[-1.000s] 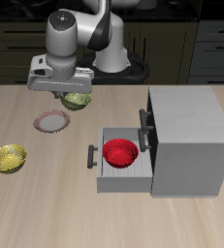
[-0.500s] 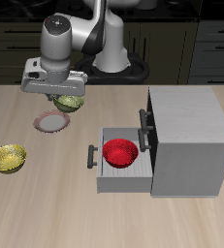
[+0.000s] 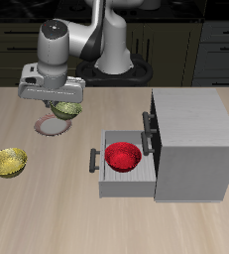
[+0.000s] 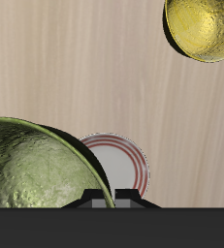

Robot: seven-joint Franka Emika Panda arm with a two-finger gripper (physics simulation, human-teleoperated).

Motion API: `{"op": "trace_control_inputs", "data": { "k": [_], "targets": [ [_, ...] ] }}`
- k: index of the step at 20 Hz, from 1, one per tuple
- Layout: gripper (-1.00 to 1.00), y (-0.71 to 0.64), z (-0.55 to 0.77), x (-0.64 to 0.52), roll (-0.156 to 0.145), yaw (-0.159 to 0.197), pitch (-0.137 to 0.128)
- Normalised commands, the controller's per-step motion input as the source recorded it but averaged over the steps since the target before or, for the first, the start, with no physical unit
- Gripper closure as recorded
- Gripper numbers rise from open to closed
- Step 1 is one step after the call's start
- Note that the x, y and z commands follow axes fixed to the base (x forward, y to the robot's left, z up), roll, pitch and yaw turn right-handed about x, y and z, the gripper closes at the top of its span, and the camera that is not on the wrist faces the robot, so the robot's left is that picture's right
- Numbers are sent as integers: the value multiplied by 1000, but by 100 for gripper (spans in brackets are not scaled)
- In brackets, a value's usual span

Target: Place the green bowl on the plate

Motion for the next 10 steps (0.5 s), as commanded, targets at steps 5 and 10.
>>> {"op": "trace_control_inputs", "data": {
  "k": [5, 10],
  "targets": [
    [100, 86, -250, 107, 27, 8, 28],
    [100, -2, -224, -5, 11, 5, 30]
  ]
}}
